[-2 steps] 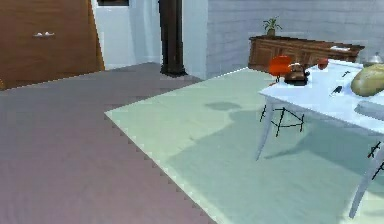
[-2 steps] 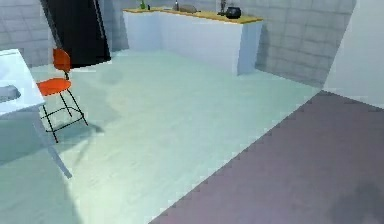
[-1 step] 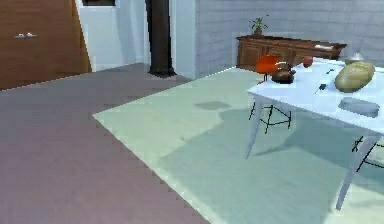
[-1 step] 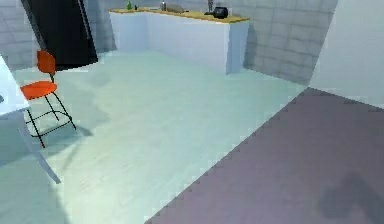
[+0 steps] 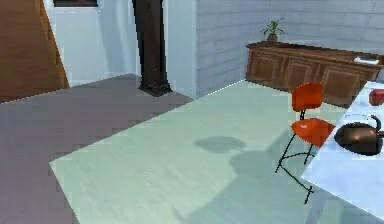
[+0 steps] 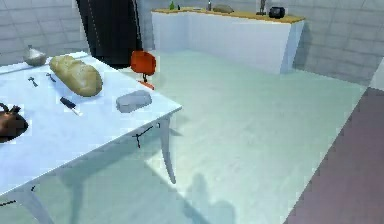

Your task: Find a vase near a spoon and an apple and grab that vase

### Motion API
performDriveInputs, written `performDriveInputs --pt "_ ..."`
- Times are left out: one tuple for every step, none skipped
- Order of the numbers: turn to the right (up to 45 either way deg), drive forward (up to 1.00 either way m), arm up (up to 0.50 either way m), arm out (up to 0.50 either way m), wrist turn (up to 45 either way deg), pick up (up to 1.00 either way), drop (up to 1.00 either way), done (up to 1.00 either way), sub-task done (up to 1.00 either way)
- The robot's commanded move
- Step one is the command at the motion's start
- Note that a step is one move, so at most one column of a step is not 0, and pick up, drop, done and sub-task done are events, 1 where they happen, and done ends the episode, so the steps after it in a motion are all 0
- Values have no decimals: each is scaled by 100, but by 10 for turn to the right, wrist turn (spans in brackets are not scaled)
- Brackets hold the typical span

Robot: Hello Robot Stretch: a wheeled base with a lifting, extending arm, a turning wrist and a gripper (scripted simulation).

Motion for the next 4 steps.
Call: performDriveInputs --pt "0 50 0 0 0 0 0 0 0" --pt "150 0 0 0 0 0 0 0 0" --pt "0 75 0 0 0 0 0 0 0" --pt "450 0 0 0 0 0 0 0 0"
